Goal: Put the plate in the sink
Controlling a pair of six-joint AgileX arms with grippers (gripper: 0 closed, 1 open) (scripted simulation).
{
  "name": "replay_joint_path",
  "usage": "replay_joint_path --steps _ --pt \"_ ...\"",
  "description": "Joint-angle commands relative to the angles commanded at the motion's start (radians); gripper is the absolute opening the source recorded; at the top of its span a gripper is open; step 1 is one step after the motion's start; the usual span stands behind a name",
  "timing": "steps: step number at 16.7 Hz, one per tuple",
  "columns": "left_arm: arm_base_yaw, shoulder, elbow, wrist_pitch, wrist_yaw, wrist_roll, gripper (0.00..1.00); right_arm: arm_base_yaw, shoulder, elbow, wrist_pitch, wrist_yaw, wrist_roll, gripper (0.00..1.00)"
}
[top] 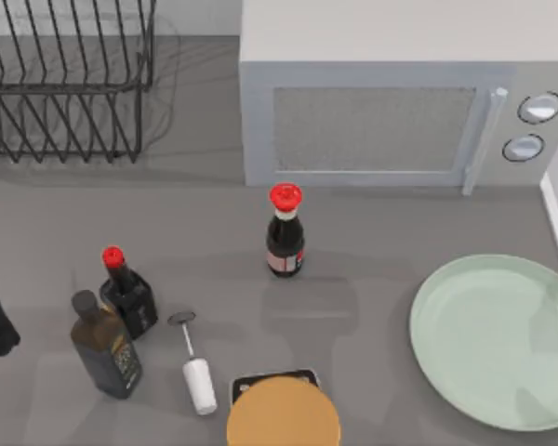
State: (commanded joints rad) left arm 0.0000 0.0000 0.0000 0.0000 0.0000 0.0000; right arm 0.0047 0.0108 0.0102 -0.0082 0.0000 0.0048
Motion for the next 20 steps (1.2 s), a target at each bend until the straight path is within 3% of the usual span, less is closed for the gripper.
replay_joint_path --steps 6,20 --pt "0.0 0.0 0.0 0.0 0.0 0.0 1.0 0.112 0.286 0.24 -0.194 0.0 0.114 1.0" --pt "0.0 0.0 0.0 0.0 0.0 0.0 1.0 0.538 1.601 1.162 -0.936 0.0 0.55 1.0"
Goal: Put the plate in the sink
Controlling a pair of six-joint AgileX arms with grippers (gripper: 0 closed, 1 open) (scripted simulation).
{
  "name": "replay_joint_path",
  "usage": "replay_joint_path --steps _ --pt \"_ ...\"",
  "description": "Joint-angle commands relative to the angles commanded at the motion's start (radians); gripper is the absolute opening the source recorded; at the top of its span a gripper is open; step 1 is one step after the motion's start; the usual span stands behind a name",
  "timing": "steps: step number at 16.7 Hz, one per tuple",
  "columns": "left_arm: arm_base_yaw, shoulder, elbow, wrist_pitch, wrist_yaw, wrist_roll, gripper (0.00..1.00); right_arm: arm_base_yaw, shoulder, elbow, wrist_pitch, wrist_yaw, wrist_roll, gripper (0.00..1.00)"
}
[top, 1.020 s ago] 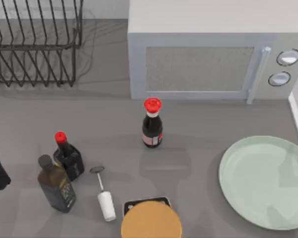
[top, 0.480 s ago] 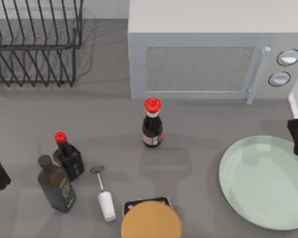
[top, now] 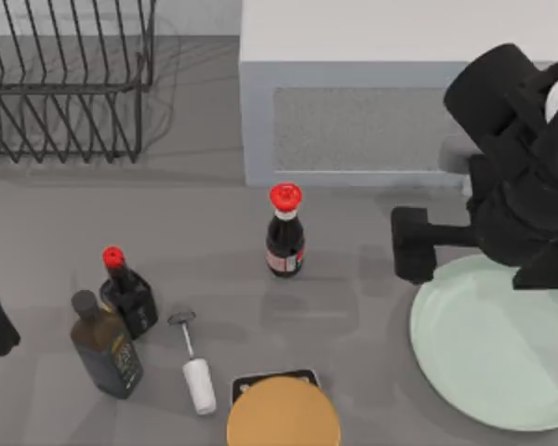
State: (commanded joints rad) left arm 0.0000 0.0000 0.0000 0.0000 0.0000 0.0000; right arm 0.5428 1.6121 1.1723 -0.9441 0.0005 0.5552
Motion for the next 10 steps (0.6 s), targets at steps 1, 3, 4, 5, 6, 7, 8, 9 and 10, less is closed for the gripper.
replay_joint_path --steps 1,3,4,5,6,7,8,9,10 --pt "0.0 0.0 0.0 0.0 0.0 0.0 1.0 0.02 0.063 0.044 -0.035 0.0 0.021 1.0" --pt "0.0 0.0 0.0 0.0 0.0 0.0 1.0 0.052 0.157 0.111 -0.09 0.0 0.053 1.0" --pt "0.0 0.0 0.0 0.0 0.0 0.0 1.0 0.063 0.187 0.134 -0.109 0.0 0.064 1.0" --pt "0.0 0.0 0.0 0.0 0.0 0.0 1.0 0.07 0.207 0.15 -0.121 0.0 0.071 1.0" --pt "0.0 0.0 0.0 0.0 0.0 0.0 1.0 0.073 0.216 0.156 -0.127 0.0 0.075 1.0" --pt "0.0 0.0 0.0 0.0 0.0 0.0 1.0 0.073 0.216 0.156 -0.127 0.0 0.075 1.0" --pt "0.0 0.0 0.0 0.0 0.0 0.0 1.0 0.073 0.216 0.156 -0.127 0.0 0.075 1.0" --pt "0.0 0.0 0.0 0.0 0.0 0.0 1.0 0.073 0.216 0.156 -0.127 0.0 0.075 1.0" --pt "0.0 0.0 0.0 0.0 0.0 0.0 1.0 0.068 0.213 0.153 -0.125 0.0 0.074 1.0"
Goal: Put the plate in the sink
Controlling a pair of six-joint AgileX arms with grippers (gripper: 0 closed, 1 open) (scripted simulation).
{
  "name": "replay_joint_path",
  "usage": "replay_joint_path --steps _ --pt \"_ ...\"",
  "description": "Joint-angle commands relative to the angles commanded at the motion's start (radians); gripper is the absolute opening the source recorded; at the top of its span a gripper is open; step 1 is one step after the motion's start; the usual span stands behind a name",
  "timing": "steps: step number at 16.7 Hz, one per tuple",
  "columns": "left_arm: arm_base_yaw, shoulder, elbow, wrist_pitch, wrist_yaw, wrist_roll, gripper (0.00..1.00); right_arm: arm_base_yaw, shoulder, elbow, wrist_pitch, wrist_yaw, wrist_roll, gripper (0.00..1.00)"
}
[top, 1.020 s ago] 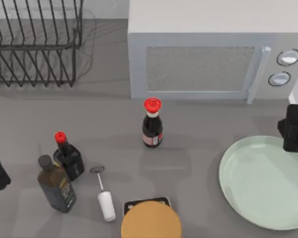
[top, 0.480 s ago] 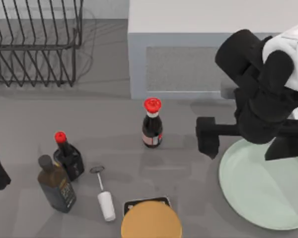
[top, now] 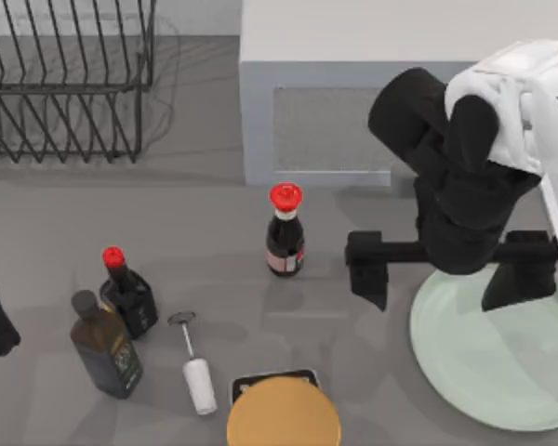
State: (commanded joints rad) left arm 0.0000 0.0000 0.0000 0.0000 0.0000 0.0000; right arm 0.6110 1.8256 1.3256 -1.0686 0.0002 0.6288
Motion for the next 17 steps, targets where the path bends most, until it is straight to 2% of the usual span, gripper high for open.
replay_joint_path --steps 4,10,15,17 --pt "0.0 0.0 0.0 0.0 0.0 0.0 1.0 0.001 0.036 -0.047 0.075 0.0 0.001 1.0" --pt "0.0 0.0 0.0 0.0 0.0 0.0 1.0 0.006 0.155 -0.191 0.354 0.001 0.005 1.0" --pt "0.0 0.0 0.0 0.0 0.0 0.0 1.0 0.007 0.173 -0.211 0.382 0.001 0.006 1.0" --pt "0.0 0.0 0.0 0.0 0.0 0.0 1.0 0.007 0.173 -0.211 0.382 0.001 0.006 0.85"
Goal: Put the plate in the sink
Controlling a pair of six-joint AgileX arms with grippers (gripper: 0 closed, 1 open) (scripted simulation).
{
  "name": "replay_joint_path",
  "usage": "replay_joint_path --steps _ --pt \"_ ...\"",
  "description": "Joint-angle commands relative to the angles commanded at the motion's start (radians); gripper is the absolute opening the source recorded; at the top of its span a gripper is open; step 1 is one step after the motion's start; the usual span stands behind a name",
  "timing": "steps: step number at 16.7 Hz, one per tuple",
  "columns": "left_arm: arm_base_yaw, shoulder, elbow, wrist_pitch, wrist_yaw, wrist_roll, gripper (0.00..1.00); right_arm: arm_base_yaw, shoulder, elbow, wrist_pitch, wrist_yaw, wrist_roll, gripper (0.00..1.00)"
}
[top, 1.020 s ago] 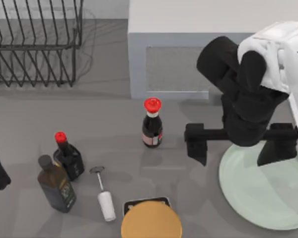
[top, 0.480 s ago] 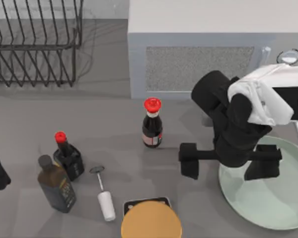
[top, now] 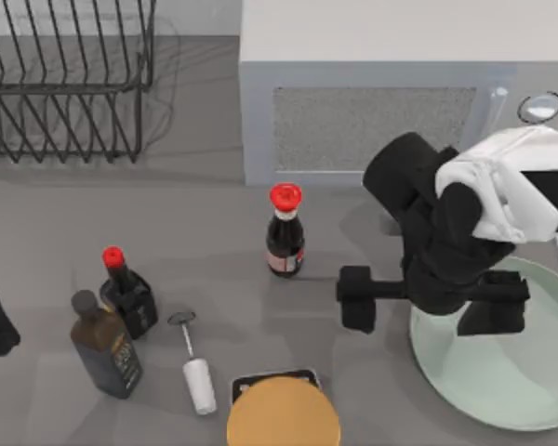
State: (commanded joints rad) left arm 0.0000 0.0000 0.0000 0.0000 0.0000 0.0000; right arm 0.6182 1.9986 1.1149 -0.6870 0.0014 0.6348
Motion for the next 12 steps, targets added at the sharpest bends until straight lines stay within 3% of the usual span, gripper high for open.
replay_joint_path --steps 11,12 --pt "0.0 0.0 0.0 0.0 0.0 0.0 1.0 0.0 0.0 0.0 0.0 0.0 0.0 0.02" --pt "0.0 0.0 0.0 0.0 0.0 0.0 1.0 0.0 0.0 0.0 0.0 0.0 0.0 0.0"
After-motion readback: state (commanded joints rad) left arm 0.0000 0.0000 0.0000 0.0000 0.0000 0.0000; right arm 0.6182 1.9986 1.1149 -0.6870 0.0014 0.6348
